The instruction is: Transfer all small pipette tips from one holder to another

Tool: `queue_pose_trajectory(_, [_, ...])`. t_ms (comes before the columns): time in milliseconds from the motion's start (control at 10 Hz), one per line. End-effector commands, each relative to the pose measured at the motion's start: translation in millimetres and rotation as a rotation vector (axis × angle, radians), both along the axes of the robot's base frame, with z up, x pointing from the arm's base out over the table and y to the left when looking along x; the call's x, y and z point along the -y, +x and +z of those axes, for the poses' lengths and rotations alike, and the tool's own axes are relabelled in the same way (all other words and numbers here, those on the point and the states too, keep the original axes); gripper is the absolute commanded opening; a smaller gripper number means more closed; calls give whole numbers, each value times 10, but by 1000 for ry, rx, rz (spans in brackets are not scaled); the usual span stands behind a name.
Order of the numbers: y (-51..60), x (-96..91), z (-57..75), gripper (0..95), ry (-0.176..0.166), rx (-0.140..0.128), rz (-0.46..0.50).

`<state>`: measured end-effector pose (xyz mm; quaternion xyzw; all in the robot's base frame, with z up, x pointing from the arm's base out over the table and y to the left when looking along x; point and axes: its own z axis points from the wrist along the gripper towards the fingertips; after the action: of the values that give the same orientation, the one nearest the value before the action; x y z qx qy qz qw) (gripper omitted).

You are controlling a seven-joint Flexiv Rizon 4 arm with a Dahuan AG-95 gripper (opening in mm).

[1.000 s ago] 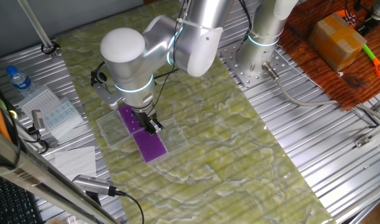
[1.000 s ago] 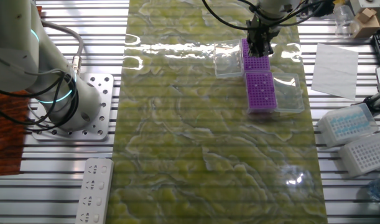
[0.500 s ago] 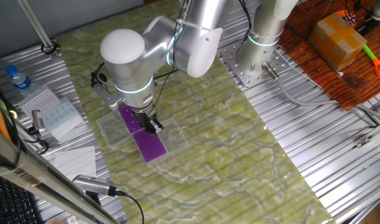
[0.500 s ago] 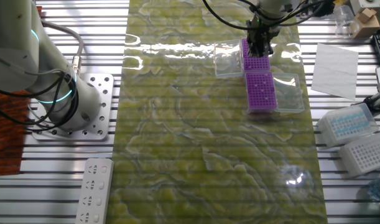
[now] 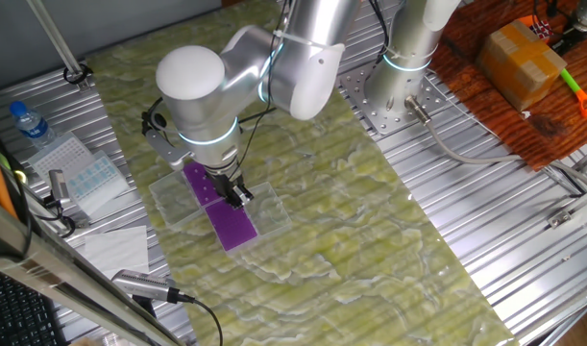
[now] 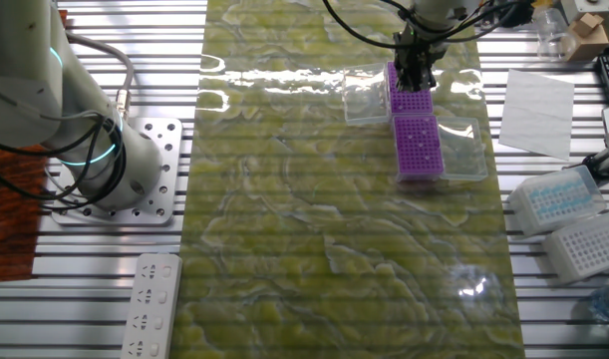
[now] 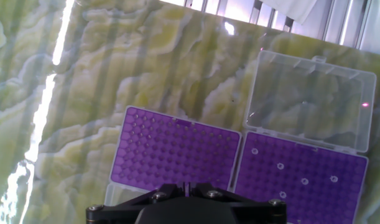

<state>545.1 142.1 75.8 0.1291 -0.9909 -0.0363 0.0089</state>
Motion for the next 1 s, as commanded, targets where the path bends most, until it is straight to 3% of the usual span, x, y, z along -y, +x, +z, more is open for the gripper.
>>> queue_pose_trajectory(100, [-6, 6, -14, 0, 3, 6, 5])
queue_pose_trajectory(500, [-4, 7, -36, 0, 5, 18, 50])
queue_pose_trajectory(600, [-4, 7, -37, 380, 3, 19, 80])
queue_pose_trajectory(900, [-4, 10, -35, 380, -12, 19, 121])
queue_pose_trajectory(1000, [6, 41, -27, 380, -34, 19, 168])
